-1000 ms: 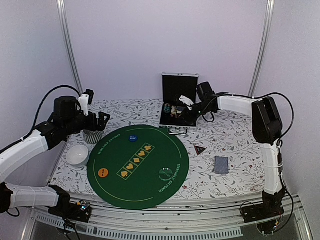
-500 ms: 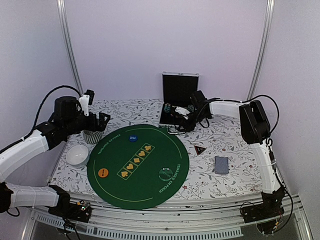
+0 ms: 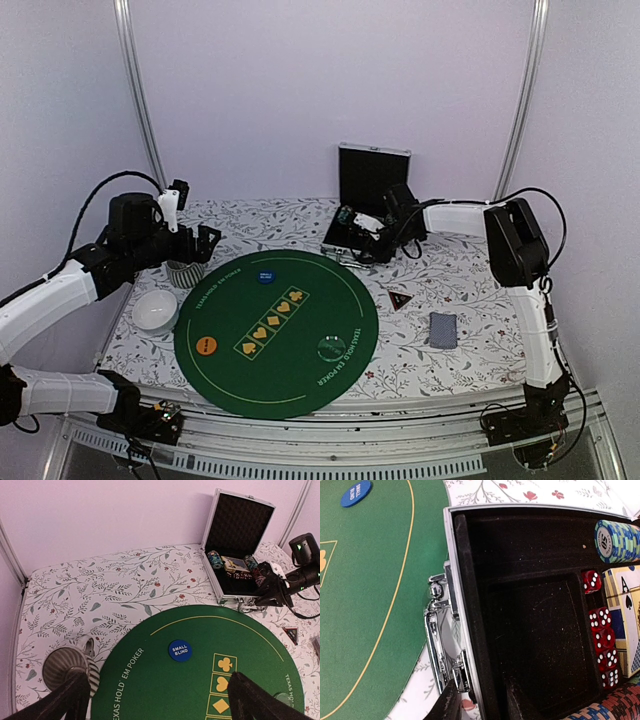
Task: Distribute texas hold em gaming equipment
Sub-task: Move the chip case to the center of the board.
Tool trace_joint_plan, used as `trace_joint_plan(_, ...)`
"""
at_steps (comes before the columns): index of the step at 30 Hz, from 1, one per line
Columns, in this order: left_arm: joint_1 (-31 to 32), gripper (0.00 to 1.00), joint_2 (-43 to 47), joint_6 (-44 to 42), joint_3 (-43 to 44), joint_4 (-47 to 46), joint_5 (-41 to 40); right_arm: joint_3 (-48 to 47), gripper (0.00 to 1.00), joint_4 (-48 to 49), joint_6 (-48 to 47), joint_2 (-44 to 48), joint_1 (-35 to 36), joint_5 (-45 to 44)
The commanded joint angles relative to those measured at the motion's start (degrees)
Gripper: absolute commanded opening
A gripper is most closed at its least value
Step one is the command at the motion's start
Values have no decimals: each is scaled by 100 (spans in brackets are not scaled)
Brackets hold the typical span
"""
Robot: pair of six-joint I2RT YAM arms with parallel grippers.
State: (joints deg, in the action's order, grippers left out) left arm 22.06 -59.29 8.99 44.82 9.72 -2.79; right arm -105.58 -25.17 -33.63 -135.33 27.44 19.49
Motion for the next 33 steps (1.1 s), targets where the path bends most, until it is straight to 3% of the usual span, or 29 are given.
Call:
trace_joint_plan(1, -53, 98, 31, -64, -66, -83, 50, 623, 27, -286, 565, 589, -240, -738)
trace_joint_plan(12, -53, 98, 53, -51, -60, -77, 63, 2315, 27, 4, 1089, 1559, -357, -1208)
trace_joint_plan(17, -53, 98, 56, -29, -69, -88, 89, 2912, 29, 185, 1509, 1924, -362, -980)
trace_joint_plan(28, -44, 98, 22, -21, -69, -88, 116, 2626, 48, 182, 1948, 2437, -322, 377)
trace_joint_plan(33, -44, 98, 12, -21, -70, -90, 123, 2455, 50, 59, 1751, 2893, -395, 455)
